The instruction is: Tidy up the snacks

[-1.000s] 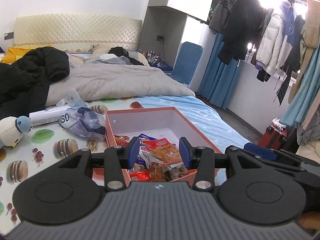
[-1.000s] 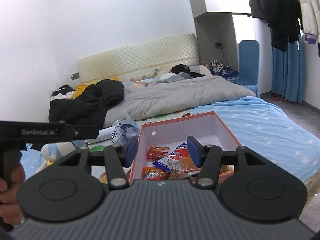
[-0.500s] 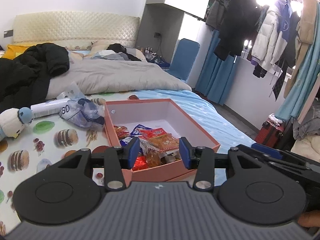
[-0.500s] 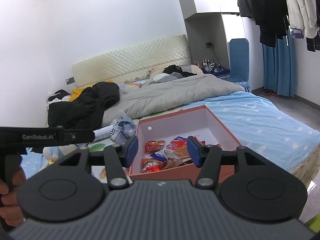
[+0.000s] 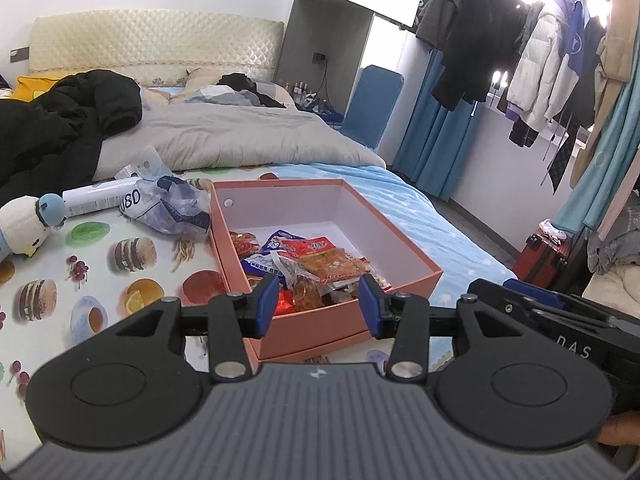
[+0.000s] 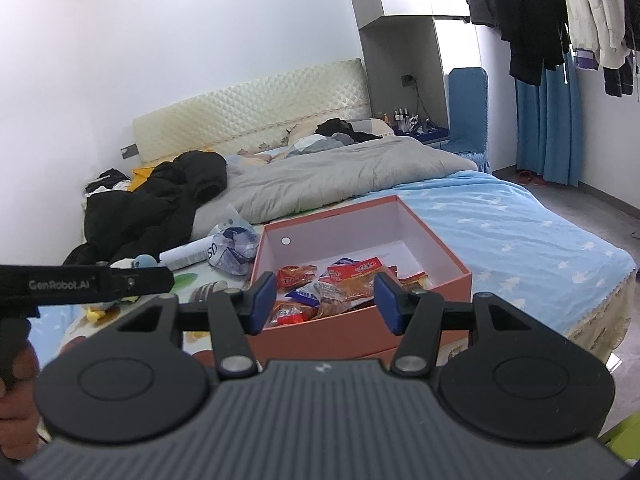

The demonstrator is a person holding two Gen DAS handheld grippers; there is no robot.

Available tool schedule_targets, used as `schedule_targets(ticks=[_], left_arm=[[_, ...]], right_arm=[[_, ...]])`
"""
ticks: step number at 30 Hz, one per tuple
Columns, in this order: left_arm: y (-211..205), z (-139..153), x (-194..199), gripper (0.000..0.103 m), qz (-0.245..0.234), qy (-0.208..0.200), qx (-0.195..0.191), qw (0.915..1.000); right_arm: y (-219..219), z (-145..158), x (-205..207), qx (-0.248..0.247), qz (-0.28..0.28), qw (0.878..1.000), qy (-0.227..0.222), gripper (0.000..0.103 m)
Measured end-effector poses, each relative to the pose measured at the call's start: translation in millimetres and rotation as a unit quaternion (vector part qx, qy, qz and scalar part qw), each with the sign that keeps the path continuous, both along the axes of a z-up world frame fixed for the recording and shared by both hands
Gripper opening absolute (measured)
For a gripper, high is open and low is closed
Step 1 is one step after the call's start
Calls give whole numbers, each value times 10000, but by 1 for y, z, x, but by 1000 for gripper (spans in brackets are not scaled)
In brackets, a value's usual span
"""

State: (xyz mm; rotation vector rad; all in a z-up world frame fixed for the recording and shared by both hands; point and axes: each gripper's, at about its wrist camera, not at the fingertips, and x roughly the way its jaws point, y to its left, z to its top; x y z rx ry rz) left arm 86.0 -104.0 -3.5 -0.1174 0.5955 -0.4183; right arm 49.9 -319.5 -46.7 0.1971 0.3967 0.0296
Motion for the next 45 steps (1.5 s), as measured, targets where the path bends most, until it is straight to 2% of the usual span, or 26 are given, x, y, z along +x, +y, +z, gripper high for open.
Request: schedule_targets(ticks=[23, 28, 29, 31, 32, 33, 37, 45], left_arm=[[7, -1, -1, 58, 92, -28, -13, 10000], [7, 0, -1, 91, 149, -103, 73, 9998], [7, 1, -2, 94, 150, -159, 102, 9997], [5, 3, -3, 100, 201, -262, 212, 9992], [5, 4, -4, 101, 211, -285, 254, 9990], [4, 4, -4, 101, 212, -291, 271, 9990], [5, 4, 0, 101, 175, -160, 195, 9995], [3, 3, 1, 102, 220, -153, 315, 9991]], right_arm=[[1, -2, -1, 5, 22, 10000, 19, 56], [1, -3, -1, -46, -41, 10000, 6, 56], [1, -3, 0, -2, -29, 10000, 23, 57], [1, -3, 1, -23, -104, 9999, 12, 78], [2, -3, 1, -60, -144, 9999, -27, 94], [2, -3, 1, -117, -192, 9997, -64, 103], [2, -4, 4, -141, -176, 9997, 29, 103], [2, -4, 3, -124, -189, 9997, 30, 103]])
